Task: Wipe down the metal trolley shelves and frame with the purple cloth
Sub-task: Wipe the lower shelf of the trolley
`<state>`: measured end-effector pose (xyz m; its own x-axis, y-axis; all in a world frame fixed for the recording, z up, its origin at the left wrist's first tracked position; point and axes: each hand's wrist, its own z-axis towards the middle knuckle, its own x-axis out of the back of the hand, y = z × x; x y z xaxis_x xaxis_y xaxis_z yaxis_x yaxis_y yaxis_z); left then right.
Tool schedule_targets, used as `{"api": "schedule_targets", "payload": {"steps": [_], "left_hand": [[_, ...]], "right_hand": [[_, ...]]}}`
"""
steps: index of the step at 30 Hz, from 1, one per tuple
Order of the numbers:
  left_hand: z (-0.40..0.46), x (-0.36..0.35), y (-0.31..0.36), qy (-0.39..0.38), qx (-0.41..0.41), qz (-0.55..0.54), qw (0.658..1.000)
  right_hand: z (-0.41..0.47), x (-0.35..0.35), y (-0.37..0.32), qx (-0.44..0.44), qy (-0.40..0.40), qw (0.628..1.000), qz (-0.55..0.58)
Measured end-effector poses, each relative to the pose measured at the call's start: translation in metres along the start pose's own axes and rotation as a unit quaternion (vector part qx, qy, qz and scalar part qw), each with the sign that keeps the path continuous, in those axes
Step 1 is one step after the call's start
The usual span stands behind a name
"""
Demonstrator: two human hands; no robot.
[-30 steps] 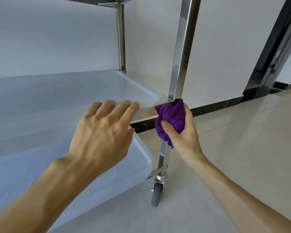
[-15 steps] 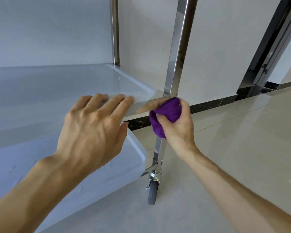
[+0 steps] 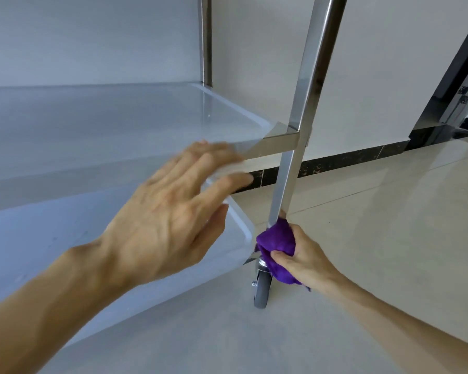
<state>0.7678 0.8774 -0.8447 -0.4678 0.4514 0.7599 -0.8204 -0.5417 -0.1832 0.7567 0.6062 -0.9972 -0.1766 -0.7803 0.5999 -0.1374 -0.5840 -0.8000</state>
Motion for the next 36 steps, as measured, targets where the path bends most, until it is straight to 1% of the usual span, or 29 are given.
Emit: {"api": "schedule_targets", "payload": {"steps": [1, 2, 3, 4, 6, 8, 10, 11, 13, 15, 17, 18, 19, 21, 23, 24, 26, 28, 30, 32, 34, 36], "left_hand": [[-0.010, -0.002, -0.002, -0.015, -0.022, -0.017, 0.999], [-0.021, -0.006, -0.005, -0.034, -0.018, -0.038, 0.999], [-0.033, -0.010, -0.008, -0.059, 0.015, -0.063, 0.996], [-0.044, -0.013, -0.011, -0.083, 0.065, -0.088, 0.990], [-0.065, -0.023, -0.022, -0.138, 0.165, -0.105, 0.971], [-0.085, -0.032, -0.041, -0.200, 0.230, -0.084, 0.949], [-0.103, -0.034, -0.058, -0.251, 0.289, -0.070, 0.921], [-0.113, -0.035, -0.064, -0.261, 0.312, -0.067, 0.911], [-0.132, -0.036, -0.074, -0.250, 0.352, -0.070, 0.899], [-0.152, -0.037, -0.077, -0.239, 0.383, -0.074, 0.889], [-0.171, -0.040, -0.078, -0.254, 0.391, -0.051, 0.883], [-0.178, -0.042, -0.077, -0.259, 0.393, -0.043, 0.881], [-0.184, -0.044, -0.075, -0.259, 0.396, -0.044, 0.880], [-0.190, -0.048, -0.070, -0.252, 0.403, -0.056, 0.878], [-0.193, -0.053, -0.064, -0.243, 0.408, -0.064, 0.878], [-0.194, -0.058, -0.061, -0.240, 0.409, -0.067, 0.878], [-0.192, -0.065, -0.056, -0.235, 0.409, -0.074, 0.879], [-0.190, -0.067, -0.051, -0.229, 0.412, -0.074, 0.879], [-0.192, -0.064, -0.048, -0.240, 0.401, -0.077, 0.881], [-0.195, -0.058, -0.050, -0.257, 0.376, -0.088, 0.886], [-0.194, -0.051, -0.056, -0.291, 0.384, -0.105, 0.870], [-0.190, -0.047, -0.066, -0.351, 0.391, -0.125, 0.841]], "right_hand": [[-0.006, 0.003, -0.002, 0.006, 0.007, 1.000, -0.009], [-0.014, 0.005, -0.003, 0.015, 0.018, 1.000, -0.013], [-0.022, 0.007, -0.005, 0.029, 0.026, 0.999, -0.012], [-0.030, 0.007, -0.008, 0.048, 0.028, 0.998, -0.013], [-0.041, 0.006, -0.021, 0.095, 0.011, 0.995, -0.031], [-0.039, 0.004, -0.044, 0.158, -0.018, 0.984, -0.082], [-0.024, 0.002, -0.072, 0.232, -0.066, 0.956, -0.164], [-0.013, 0.000, -0.087, 0.260, -0.094, 0.940, -0.200], [0.010, -0.009, -0.108, 0.287, -0.137, 0.916, -0.246], [0.031, -0.025, -0.114, 0.272, -0.158, 0.900, -0.301], [0.040, -0.046, -0.105, 0.187, -0.201, 0.896, -0.350], [0.039, -0.055, -0.096, 0.145, -0.221, 0.900, -0.346], [0.036, -0.062, -0.087, 0.124, -0.217, 0.911, -0.327], [0.031, -0.073, -0.075, 0.133, -0.154, 0.937, -0.284], [0.034, -0.082, -0.077, 0.146, -0.098, 0.943, -0.283], [0.038, -0.089, -0.080, 0.142, -0.087, 0.943, -0.289], [0.043, -0.109, -0.092, 0.133, -0.095, 0.941, -0.296], [0.040, -0.134, -0.108, 0.155, -0.124, 0.934, -0.295], [0.027, -0.159, -0.122, 0.198, -0.144, 0.926, -0.287], [0.007, -0.172, -0.127, 0.261, -0.136, 0.915, -0.275], [-0.005, -0.168, -0.121, 0.316, -0.119, 0.906, -0.257], [-0.009, -0.148, -0.111, 0.343, -0.134, 0.898, -0.240]]}}
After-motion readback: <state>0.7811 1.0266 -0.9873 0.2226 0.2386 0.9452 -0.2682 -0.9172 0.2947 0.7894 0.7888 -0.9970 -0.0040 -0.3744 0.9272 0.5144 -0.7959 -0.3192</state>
